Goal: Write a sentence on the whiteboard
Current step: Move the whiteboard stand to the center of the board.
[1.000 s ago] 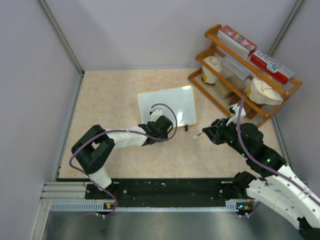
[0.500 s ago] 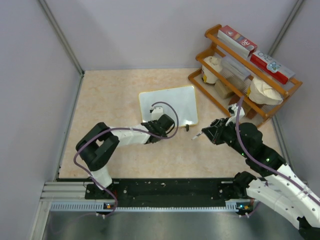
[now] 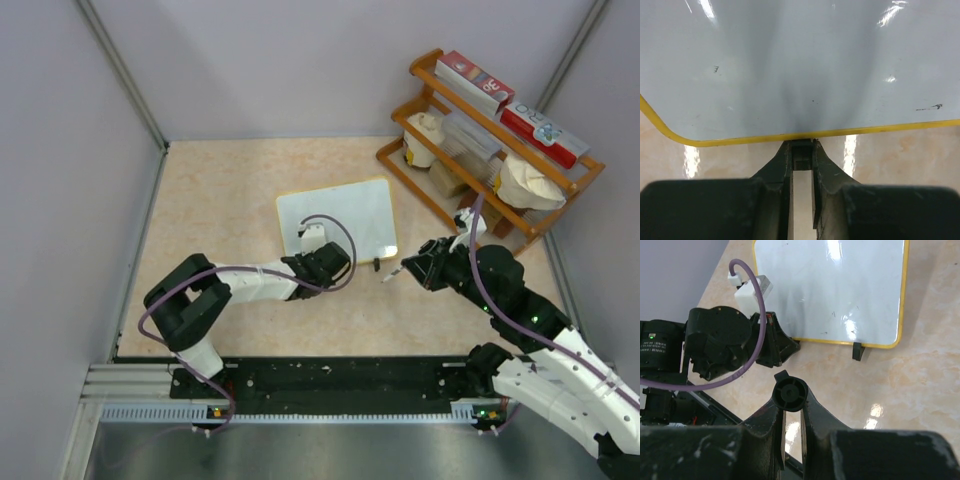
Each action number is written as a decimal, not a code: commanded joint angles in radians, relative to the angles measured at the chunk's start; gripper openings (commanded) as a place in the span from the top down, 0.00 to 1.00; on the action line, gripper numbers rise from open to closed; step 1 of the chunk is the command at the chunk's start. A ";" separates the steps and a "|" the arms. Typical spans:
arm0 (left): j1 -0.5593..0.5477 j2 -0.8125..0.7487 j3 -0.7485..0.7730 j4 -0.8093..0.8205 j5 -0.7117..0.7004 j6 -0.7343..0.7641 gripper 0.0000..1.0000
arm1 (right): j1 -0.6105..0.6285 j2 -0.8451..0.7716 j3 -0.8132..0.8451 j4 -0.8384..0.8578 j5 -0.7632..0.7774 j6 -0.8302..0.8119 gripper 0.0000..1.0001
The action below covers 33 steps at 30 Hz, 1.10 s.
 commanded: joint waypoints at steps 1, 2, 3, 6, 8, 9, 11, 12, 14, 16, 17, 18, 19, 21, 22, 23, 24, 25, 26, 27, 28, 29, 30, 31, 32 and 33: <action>-0.094 0.010 -0.019 -0.276 0.049 -0.121 1.00 | -0.003 -0.010 -0.001 0.019 -0.012 -0.015 1.00; -0.103 0.000 -0.013 -0.297 0.044 -0.135 1.00 | -0.003 -0.009 -0.001 0.017 -0.012 -0.019 1.00; -0.112 -0.010 -0.013 -0.336 0.041 -0.149 1.00 | -0.005 -0.007 -0.001 0.019 -0.013 -0.016 1.00; -0.147 -0.049 -0.024 -0.374 0.042 -0.201 1.00 | -0.005 -0.009 -0.004 0.019 -0.013 -0.021 1.00; -0.180 -0.069 -0.019 -0.441 0.035 -0.264 1.00 | -0.003 -0.007 -0.005 0.020 -0.013 -0.024 1.00; -0.190 -0.073 -0.016 -0.460 0.035 -0.283 1.00 | -0.003 -0.007 -0.007 0.019 -0.012 -0.025 1.00; -0.232 -0.076 -0.006 -0.502 0.036 -0.327 1.00 | -0.003 -0.009 -0.010 0.019 -0.012 -0.025 1.00; -0.247 -0.076 -0.004 -0.509 0.041 -0.355 1.00 | -0.005 -0.007 -0.011 0.020 -0.012 -0.024 1.00; -0.295 -0.065 0.004 -0.517 0.050 -0.376 1.00 | -0.003 -0.009 -0.016 0.019 -0.009 -0.030 1.00; -0.333 -0.041 0.019 -0.540 0.042 -0.427 1.00 | -0.003 -0.012 -0.016 0.019 -0.007 -0.033 1.00; -0.341 -0.031 0.022 -0.555 0.047 -0.441 1.00 | -0.005 -0.012 -0.018 0.019 -0.007 -0.036 1.00; -0.347 -0.022 0.024 -0.554 0.053 -0.453 1.00 | -0.003 -0.016 -0.018 0.020 -0.004 -0.036 1.00; -0.359 -0.010 0.031 -0.554 0.058 -0.458 1.00 | -0.003 -0.015 -0.019 0.019 -0.004 -0.039 1.00; -0.375 -0.001 0.043 -0.554 0.062 -0.459 1.00 | -0.005 -0.015 -0.021 0.019 -0.006 -0.039 1.00; -0.388 0.004 0.054 -0.557 0.062 -0.461 0.97 | -0.005 -0.016 -0.021 0.019 -0.007 -0.042 1.00; -0.393 0.007 0.059 -0.555 0.065 -0.461 0.91 | -0.003 -0.016 -0.021 0.019 -0.007 -0.042 1.00; -0.398 0.009 0.063 -0.554 0.065 -0.461 0.82 | -0.003 -0.015 -0.022 0.019 -0.006 -0.044 1.00; -0.407 0.009 0.067 -0.552 0.067 -0.459 0.74 | -0.003 -0.015 -0.022 0.019 -0.004 -0.045 1.00; -0.411 0.009 0.070 -0.549 0.067 -0.458 0.60 | -0.005 -0.015 -0.024 0.019 -0.007 -0.044 1.00; -0.417 0.006 0.071 -0.549 0.065 -0.458 0.54 | -0.005 -0.016 -0.024 0.019 -0.007 -0.044 1.00; -0.427 0.001 0.068 -0.548 0.064 -0.459 0.51 | -0.005 -0.018 -0.025 0.019 -0.007 -0.044 1.00; -0.430 -0.005 0.068 -0.548 0.064 -0.461 0.47 | -0.005 -0.019 -0.027 0.017 -0.007 -0.045 1.00; -0.436 -0.010 0.067 -0.545 0.061 -0.462 0.44 | -0.003 -0.021 -0.027 0.017 -0.007 -0.045 1.00; -0.447 -0.025 0.062 -0.546 0.059 -0.462 0.44 | -0.003 -0.021 -0.028 0.016 -0.007 -0.045 1.00; -0.451 -0.036 0.060 -0.546 0.059 -0.461 0.44 | -0.003 -0.024 -0.028 0.017 -0.009 -0.047 1.00; -0.456 -0.046 0.059 -0.546 0.056 -0.458 0.43 | -0.003 -0.026 -0.028 0.017 -0.006 -0.047 1.00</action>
